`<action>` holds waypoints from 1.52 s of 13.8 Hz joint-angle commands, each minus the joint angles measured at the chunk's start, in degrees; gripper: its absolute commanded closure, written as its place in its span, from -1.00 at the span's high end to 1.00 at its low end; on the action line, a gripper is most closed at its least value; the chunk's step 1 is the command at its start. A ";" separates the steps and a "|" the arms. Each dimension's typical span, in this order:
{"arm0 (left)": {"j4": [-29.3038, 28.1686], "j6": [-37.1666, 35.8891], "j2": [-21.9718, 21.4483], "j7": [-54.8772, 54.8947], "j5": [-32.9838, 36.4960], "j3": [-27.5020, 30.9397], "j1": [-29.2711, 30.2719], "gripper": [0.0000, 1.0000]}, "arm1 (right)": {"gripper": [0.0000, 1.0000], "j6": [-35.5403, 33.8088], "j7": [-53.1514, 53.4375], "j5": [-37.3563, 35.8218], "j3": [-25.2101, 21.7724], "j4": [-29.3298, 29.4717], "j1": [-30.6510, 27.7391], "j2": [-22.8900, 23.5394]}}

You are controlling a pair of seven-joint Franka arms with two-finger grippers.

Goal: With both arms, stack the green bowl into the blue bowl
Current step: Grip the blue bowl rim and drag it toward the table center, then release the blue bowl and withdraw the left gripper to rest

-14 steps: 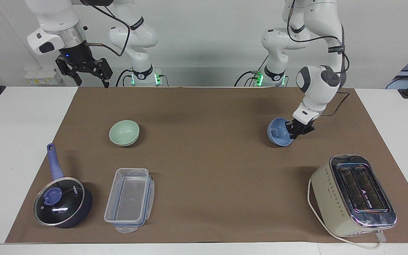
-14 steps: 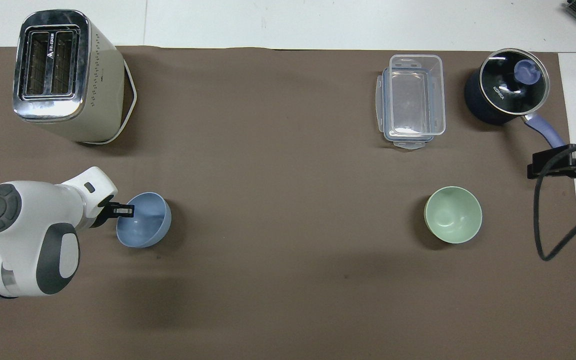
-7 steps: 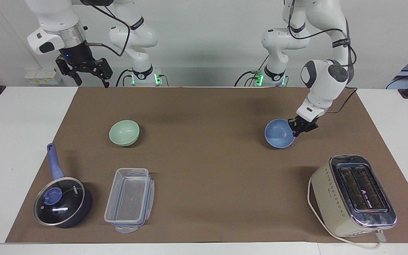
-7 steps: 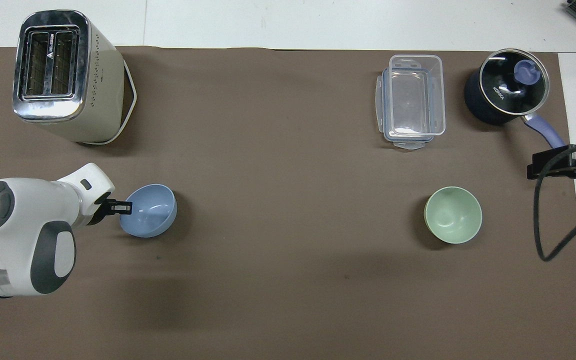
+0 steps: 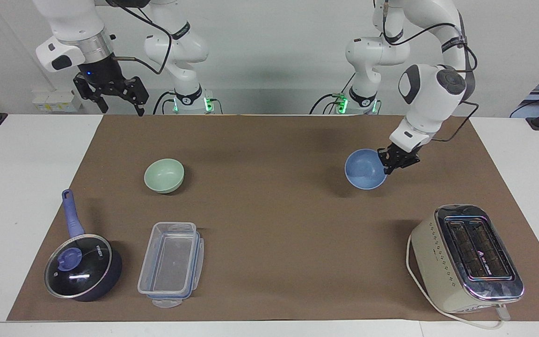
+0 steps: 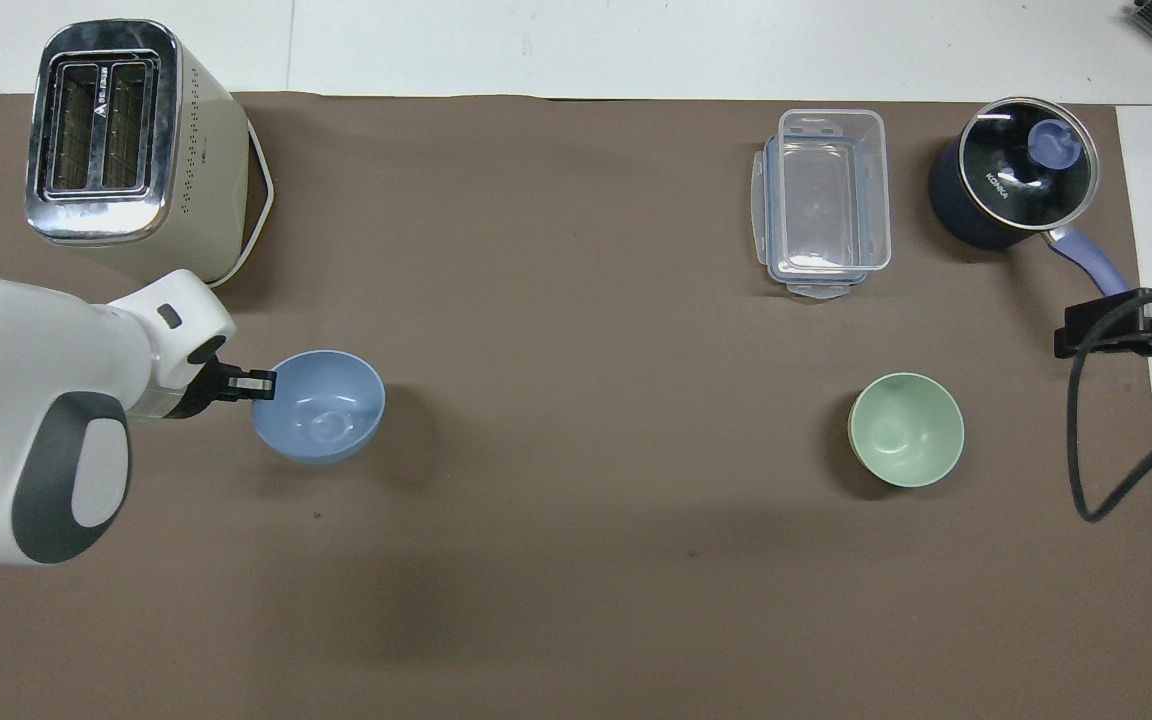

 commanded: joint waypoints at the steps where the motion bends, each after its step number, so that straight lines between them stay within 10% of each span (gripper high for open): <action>1: -0.05 0.19 -1.12 -7.50 -0.86 0.16 -6.57 -1.00 | 1.00 -0.51 -1.20 0.27 0.13 -0.17 -0.47 -0.44; 12: -12.18 25.67 3.78 -20.80 -1.04 0.25 -25.14 -1.00 | 1.00 -0.51 -1.20 0.27 0.13 -0.17 -0.47 -0.44; 13: -12.09 25.95 4.14 -20.80 -1.04 0.25 -25.06 -0.81 | 1.00 -0.51 -1.20 0.27 0.13 -0.17 -0.47 -0.44; 14: -11.22 25.43 4.50 -20.63 -1.04 0.34 -24.80 0.98 | 1.00 -0.51 -1.20 0.27 0.13 -0.17 -0.47 -0.44; 21: 2.74 7.78 4.94 -19.04 -0.42 0.78 -15.32 1.00 | 1.00 -0.51 -1.11 0.19 0.13 -0.17 -0.47 -0.44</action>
